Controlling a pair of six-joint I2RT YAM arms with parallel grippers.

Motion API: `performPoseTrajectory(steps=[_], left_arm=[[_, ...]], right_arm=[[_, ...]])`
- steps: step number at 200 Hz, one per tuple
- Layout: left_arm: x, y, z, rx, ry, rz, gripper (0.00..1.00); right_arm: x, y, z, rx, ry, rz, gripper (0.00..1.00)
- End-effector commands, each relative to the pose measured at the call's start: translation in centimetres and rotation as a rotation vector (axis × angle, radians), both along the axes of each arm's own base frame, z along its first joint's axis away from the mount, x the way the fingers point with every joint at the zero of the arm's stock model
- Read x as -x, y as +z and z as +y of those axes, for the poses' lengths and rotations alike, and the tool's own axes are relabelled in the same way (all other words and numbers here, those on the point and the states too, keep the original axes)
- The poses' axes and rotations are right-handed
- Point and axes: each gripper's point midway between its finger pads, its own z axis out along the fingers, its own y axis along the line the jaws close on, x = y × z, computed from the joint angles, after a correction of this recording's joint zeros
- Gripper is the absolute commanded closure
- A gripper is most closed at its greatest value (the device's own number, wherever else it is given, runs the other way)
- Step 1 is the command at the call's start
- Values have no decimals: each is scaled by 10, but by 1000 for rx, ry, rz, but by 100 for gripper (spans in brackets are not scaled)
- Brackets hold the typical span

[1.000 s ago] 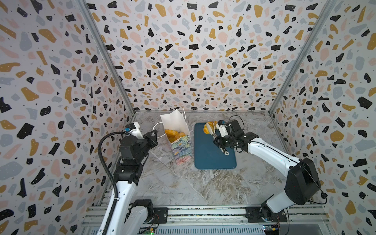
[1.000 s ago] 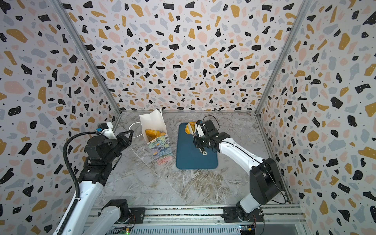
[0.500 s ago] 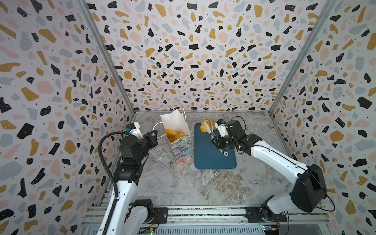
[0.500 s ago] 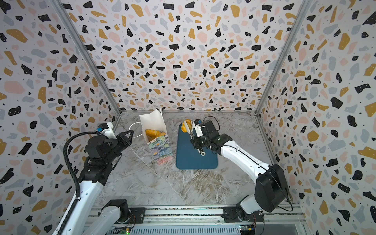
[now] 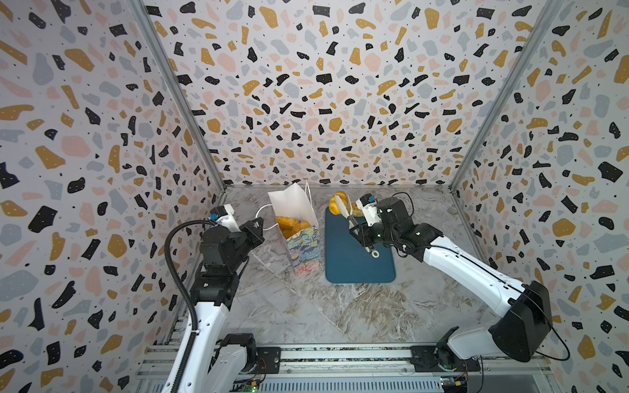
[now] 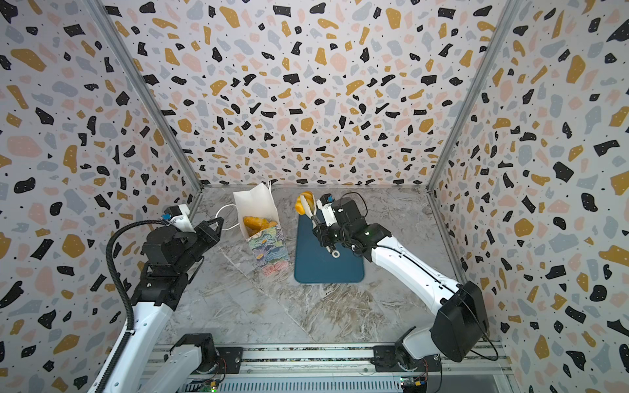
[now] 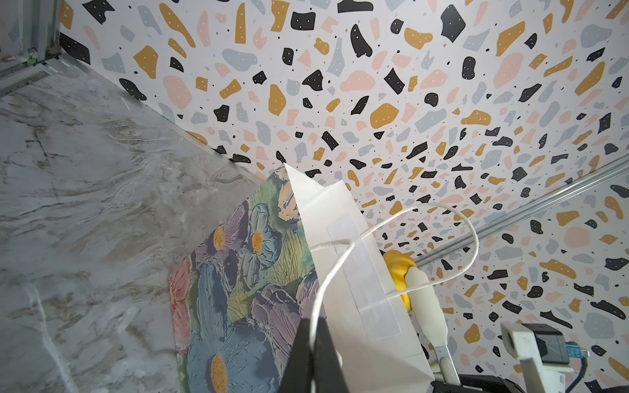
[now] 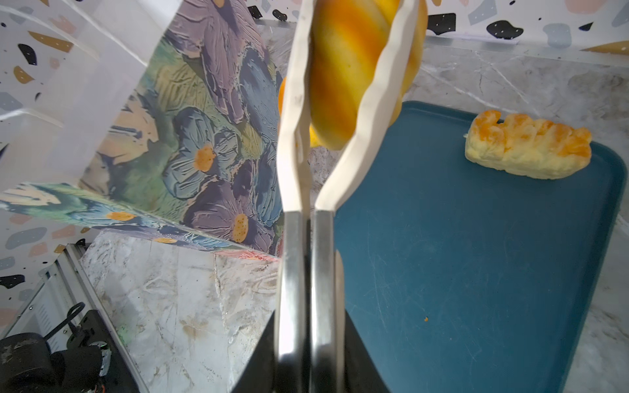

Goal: Pack bread into a paper bag
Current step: Place the bread in the paper bag.

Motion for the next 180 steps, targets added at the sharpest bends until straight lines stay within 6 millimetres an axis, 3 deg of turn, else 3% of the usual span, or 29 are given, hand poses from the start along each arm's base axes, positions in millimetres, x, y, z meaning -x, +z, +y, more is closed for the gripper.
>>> performPoseTrajectory(steps=[1,37,180], left_arm=[[0,15,-1,5,-7,-37,100],[-1,16,-2,4,-12,-37,100],[-2,14,-2,1,-13,-32,100]], right_arm=[[3,68,6,-120,32,-152,84],[9,91,10,-163,61,-214,86],[37,153,27,-243,152,-392,89]])
